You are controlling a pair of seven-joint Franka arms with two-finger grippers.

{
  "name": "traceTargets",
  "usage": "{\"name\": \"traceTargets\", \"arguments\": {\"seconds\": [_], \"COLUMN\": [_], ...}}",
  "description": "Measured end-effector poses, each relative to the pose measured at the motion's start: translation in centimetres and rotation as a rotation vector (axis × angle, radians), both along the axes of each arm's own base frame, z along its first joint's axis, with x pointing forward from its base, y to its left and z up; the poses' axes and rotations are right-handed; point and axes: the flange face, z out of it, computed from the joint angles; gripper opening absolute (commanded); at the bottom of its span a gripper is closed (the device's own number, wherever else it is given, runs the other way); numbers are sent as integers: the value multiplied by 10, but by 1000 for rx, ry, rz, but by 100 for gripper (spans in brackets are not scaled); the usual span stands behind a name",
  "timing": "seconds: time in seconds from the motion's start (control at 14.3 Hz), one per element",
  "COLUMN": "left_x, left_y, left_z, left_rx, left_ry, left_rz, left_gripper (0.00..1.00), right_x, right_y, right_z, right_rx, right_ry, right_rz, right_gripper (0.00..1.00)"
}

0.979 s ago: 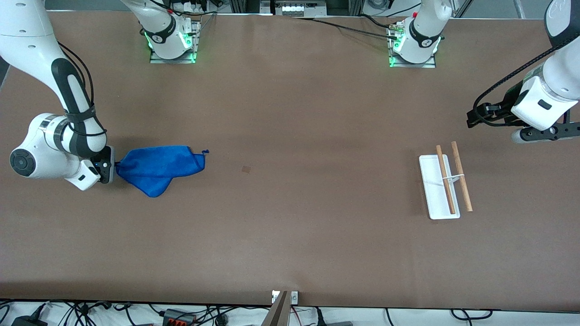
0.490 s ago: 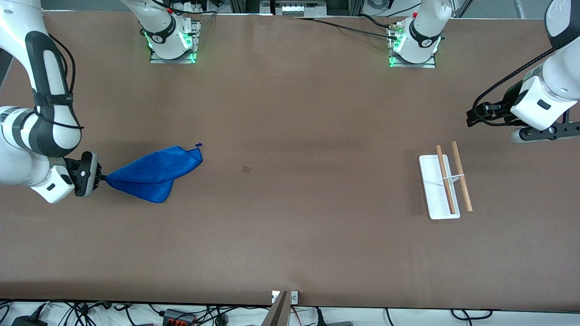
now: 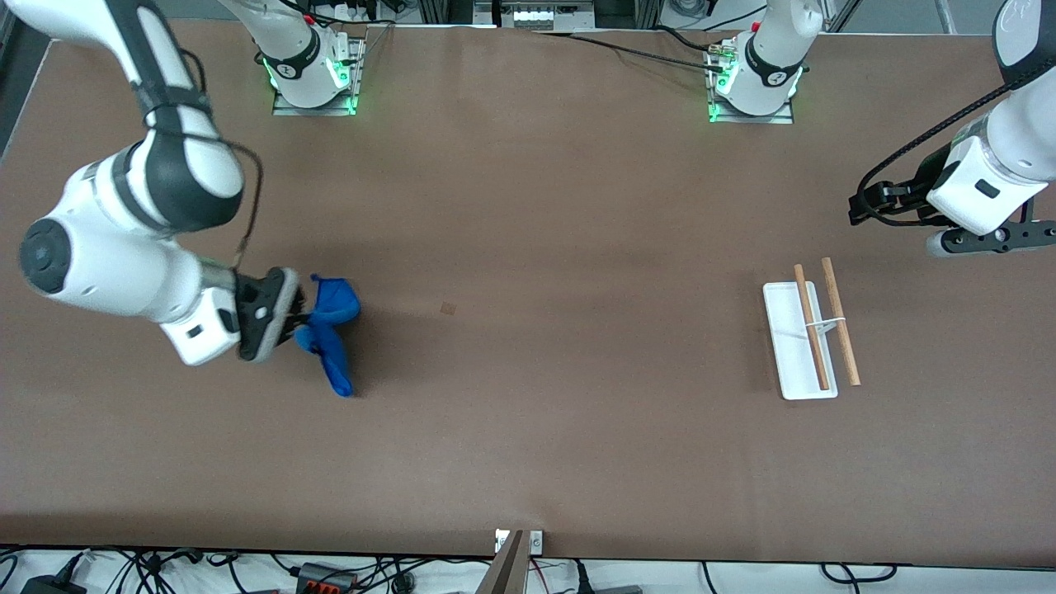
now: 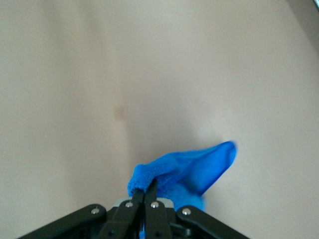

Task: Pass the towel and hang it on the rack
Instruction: 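Lift the towel with the right gripper and carry it toward the rack, then hold the towel up with the right gripper while the left gripper approaches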

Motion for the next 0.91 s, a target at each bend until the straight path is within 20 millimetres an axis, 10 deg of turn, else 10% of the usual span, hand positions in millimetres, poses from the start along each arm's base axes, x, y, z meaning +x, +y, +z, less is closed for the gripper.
{"name": "traceTargets", "arguments": {"seconds": [0.35,0.91], "left_x": [1,22], "left_y": [7,-4], "left_z": [-5,-68], "left_rx": [-69,-316], "left_ry": [19,139], "left_rz": [-24,-72], "left_gripper": [100,100], "right_x": [-44,-112], "right_y": [138,287], "right_z": [65,107], "right_rx": [123,315], "right_ry": [-10,-94], "right_rz": [-37,-203], "right_gripper": [0,0]}}
